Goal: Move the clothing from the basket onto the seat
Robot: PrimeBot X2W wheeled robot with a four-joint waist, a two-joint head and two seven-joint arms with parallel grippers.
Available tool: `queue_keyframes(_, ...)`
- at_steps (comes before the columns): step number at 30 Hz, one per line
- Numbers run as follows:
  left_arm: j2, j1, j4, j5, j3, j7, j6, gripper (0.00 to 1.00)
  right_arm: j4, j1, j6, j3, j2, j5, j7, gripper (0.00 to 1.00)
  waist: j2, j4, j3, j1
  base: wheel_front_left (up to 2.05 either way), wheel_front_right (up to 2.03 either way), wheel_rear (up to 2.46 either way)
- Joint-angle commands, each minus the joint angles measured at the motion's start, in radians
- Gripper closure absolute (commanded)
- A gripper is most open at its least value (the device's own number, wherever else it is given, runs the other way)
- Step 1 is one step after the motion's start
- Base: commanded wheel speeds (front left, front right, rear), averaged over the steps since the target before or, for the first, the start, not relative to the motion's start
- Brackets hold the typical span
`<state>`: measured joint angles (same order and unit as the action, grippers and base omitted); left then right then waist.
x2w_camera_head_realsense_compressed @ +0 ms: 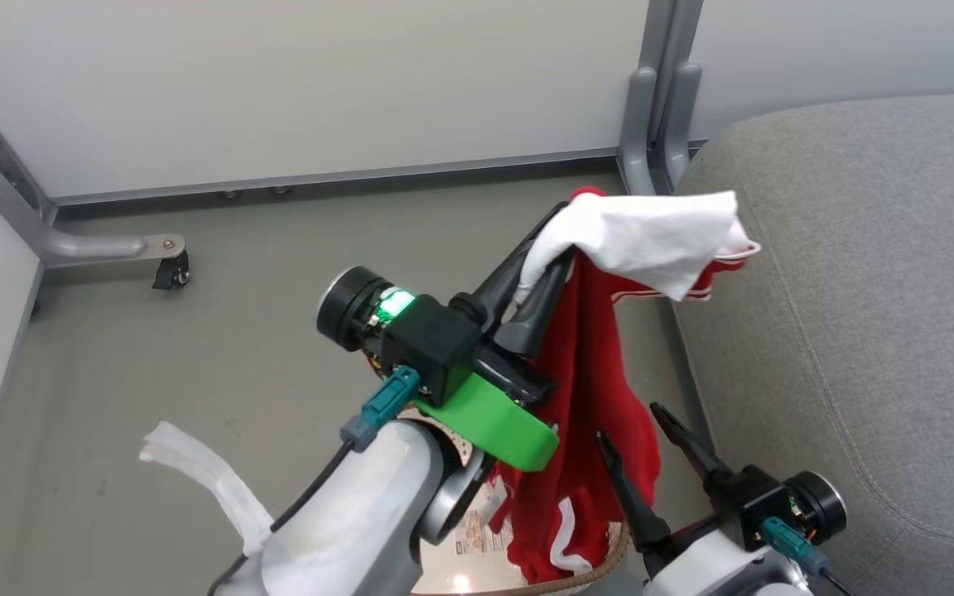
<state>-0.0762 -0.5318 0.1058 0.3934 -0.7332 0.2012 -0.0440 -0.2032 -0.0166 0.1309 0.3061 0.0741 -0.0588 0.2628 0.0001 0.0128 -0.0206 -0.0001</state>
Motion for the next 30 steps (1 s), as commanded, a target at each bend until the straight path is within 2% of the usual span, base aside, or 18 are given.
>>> queue_keyframes(1,0.007,-0.021,-0.023,-0.01,-0.012,-0.011,0.002,1.0,-0.01,-0.017,0.0,0.002,0.004,0.001,0.003,0.0,-0.0001,-0.01,-0.008,0.0001,0.0,0.0,0.0)
queue_keyframes(7,0.015,-0.044,-0.104,0.0,-0.058,-0.047,-0.003,1.0,-0.049,-0.05,0.0,0.006,0.003,0.006,0.003,0.0,-0.0001,-0.027,-0.009,0.0001,0.0,0.0,0.0)
queue_keyframes(8,0.016,-0.045,-0.111,0.0,-0.062,-0.051,-0.008,1.0,-0.057,-0.048,0.0,0.011,0.002,0.002,0.003,0.42,-0.0001,-0.029,-0.008,0.0001,0.0,0.0,0.0)
queue_keyframes(9,0.016,-0.045,-0.112,-0.001,-0.064,-0.054,-0.01,1.0,-0.062,-0.045,0.0,0.018,0.004,0.0,0.003,1.0,-0.0001,-0.03,-0.006,0.0001,0.0,0.0,0.0)
queue_keyframes(13,-0.005,-0.038,-0.077,-0.016,-0.054,-0.059,-0.036,1.0,-0.07,-0.033,0.0,0.042,0.013,-0.02,0.003,1.0,-0.0001,-0.024,-0.006,0.0001,0.0,0.0,0.0)
queue_keyframes(20,-0.033,-0.012,0.001,-0.016,-0.041,-0.052,-0.055,1.0,-0.043,-0.018,0.0,0.041,0.017,-0.052,0.003,1.0,-0.0001,-0.004,-0.022,0.0001,0.0,0.0,0.0)
queue_keyframes(21,-0.033,-0.011,0.009,-0.013,-0.042,-0.051,-0.055,0.91,-0.042,-0.016,0.0,0.04,0.017,-0.055,0.003,1.0,-0.0001,-0.003,-0.024,0.0001,0.0,0.0,0.0)
queue_keyframes(22,-0.036,-0.012,0.018,-0.012,-0.044,-0.056,-0.053,0.64,-0.04,-0.015,0.0,0.039,0.017,-0.056,0.003,1.0,-0.0001,-0.001,-0.026,0.0001,0.0,0.0,0.0)
queue_keyframes(23,-0.036,-0.013,0.023,-0.01,-0.044,-0.057,-0.053,0.09,-0.04,-0.014,0.0,0.039,0.017,-0.056,0.003,1.0,-0.0001,0.0,-0.028,0.0001,0.0,0.0,0.0)
queue_keyframes(24,-0.035,-0.014,0.03,-0.008,-0.042,-0.058,-0.058,0.0,-0.039,-0.015,0.0,0.037,0.017,-0.057,0.003,1.0,-0.0001,0.0,-0.03,0.0001,0.0,0.0,0.0)
queue_keyframes(30,-0.035,-0.032,0.051,-0.012,-0.049,-0.064,-0.061,0.0,-0.037,-0.017,0.0,0.034,0.014,-0.061,0.003,1.0,-0.0001,0.001,-0.037,0.0001,0.0,0.0,0.0)
